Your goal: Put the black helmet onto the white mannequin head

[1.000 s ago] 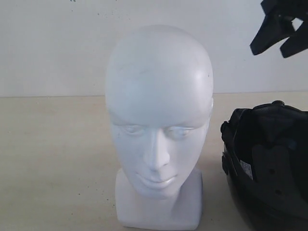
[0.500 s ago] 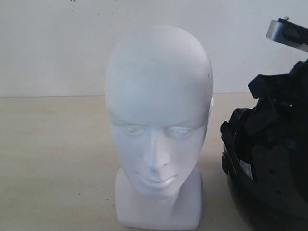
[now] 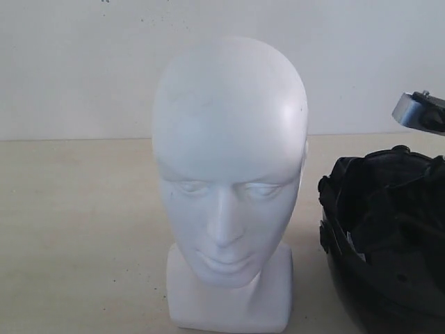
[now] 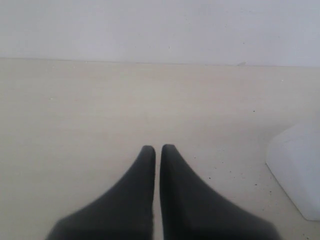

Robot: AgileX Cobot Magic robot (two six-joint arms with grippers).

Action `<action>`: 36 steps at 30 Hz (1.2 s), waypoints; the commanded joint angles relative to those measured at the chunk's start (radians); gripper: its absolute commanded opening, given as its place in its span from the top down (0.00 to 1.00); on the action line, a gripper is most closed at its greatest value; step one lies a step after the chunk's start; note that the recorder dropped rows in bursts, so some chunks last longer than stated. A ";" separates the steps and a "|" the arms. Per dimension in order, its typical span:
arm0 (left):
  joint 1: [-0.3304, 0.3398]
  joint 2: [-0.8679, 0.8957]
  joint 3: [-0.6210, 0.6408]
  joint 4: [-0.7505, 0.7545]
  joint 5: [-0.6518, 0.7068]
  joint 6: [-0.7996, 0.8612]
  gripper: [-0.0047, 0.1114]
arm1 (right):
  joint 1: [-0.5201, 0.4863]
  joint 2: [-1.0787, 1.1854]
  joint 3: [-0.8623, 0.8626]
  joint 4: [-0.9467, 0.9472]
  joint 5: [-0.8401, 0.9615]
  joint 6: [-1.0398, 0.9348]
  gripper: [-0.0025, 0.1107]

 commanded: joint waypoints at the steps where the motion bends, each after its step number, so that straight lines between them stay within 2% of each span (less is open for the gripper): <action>1: 0.000 -0.003 0.003 -0.005 -0.001 0.003 0.92 | 0.001 -0.001 0.006 0.019 -0.061 -0.025 0.25; 2: 0.000 -0.003 0.003 -0.005 -0.001 0.003 0.92 | 0.001 0.000 0.006 0.022 -0.074 -0.025 0.22; 8: 0.000 -0.003 0.003 -0.005 -0.001 0.003 0.92 | 0.004 0.053 0.006 0.030 -0.080 0.010 0.22; 18: 0.000 -0.003 0.003 -0.005 -0.001 0.003 0.92 | 0.109 0.184 0.006 -0.036 -0.188 0.062 0.22; 23: 0.000 -0.003 0.003 -0.005 -0.001 0.003 0.92 | 0.109 0.218 0.006 -0.110 -0.215 0.136 0.22; 29: 0.000 -0.003 0.003 -0.005 -0.001 0.003 0.92 | 0.109 0.241 0.006 -0.113 -0.234 0.161 0.22; 31: 0.000 -0.003 0.003 -0.005 -0.001 0.003 0.92 | 0.109 0.253 0.006 -0.113 -0.234 0.161 0.24; 36: 0.000 -0.003 0.003 -0.005 -0.001 0.003 0.92 | 0.109 0.289 0.006 -0.117 -0.228 0.157 0.48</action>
